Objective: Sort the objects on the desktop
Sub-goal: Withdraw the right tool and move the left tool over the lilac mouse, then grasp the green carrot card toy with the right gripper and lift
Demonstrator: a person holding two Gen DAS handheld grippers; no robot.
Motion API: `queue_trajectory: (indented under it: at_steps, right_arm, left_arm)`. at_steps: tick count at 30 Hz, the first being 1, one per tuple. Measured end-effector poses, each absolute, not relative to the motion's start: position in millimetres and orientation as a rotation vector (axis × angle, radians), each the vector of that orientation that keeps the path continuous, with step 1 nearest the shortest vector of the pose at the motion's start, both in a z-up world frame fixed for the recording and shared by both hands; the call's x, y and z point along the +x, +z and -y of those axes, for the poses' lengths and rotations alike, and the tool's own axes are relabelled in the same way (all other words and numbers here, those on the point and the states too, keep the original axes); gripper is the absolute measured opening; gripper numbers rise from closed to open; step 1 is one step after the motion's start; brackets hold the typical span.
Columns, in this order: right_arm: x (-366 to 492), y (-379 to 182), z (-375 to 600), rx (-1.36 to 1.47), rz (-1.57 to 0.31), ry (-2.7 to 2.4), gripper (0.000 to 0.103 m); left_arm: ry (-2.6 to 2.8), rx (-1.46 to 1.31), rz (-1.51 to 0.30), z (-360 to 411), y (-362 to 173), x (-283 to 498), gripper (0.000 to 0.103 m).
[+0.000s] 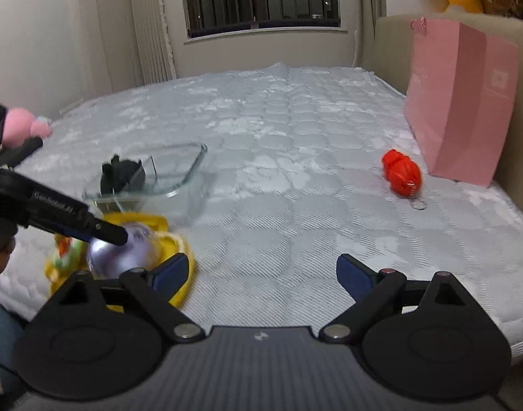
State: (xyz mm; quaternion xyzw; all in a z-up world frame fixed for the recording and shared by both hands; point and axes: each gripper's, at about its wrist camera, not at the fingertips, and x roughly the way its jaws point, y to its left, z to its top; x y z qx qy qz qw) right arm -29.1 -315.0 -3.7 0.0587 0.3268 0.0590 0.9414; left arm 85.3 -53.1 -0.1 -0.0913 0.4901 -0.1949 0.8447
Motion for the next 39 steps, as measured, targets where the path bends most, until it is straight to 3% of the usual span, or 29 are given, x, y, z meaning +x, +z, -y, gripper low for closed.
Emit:
queue_trajectory:
  at_steps: [6, 10, 14, 17, 28, 29, 30, 32, 39]
  right_arm:
    - [-8.0, -4.2, 306.7, 0.253, -0.705, 0.185, 0.095]
    - [2.5, -4.6, 285.8, 0.284, -0.717, 0.251, 0.095]
    - [9.7, -7.8, 252.3, 0.287, -0.718, 0.326, 0.088]
    - [9.3, -4.9, 220.3, 0.266, -0.689, 0.411, 0.088]
    - [42.8, -31.8, 98.9, 0.01, -0.788, 0.487, 0.09]
    - [46.8, -35.6, 93.4, 0.002, -0.799, 0.48, 0.088]
    - [50.9, -39.3, 87.9, -0.007, -0.81, 0.474, 0.072]
    - [54.1, -45.7, 80.2, -0.002, -0.832, 0.494, 0.055]
    - [52.5, -30.2, 103.7, 0.066, -0.804, 0.471, 0.051]
  left_arm:
    - [-0.428, -0.233, -0.992, 35.8, 12.2, 89.5, 0.043]
    - [-0.388, -0.249, -0.968, 14.9, 10.9, 86.4, 0.059]
    - [-0.323, -0.238, -0.944, -10.4, 9.8, 79.4, 0.06]
    - [-0.246, -0.239, -0.889, -37.4, 12.4, 74.2, 0.078]
    - [-0.119, -0.319, -0.83, -106.6, 2.1, 65.8, 0.088]
    - [-0.12, -0.323, -0.826, -108.5, 1.5, 65.3, 0.091]
    - [-0.121, -0.328, -0.823, -110.4, 0.9, 64.7, 0.093]
    - [-0.122, -0.336, -0.821, -114.1, -0.7, 64.2, 0.093]
    - [-0.114, -0.352, -0.84, -118.7, -6.7, 67.8, 0.093]
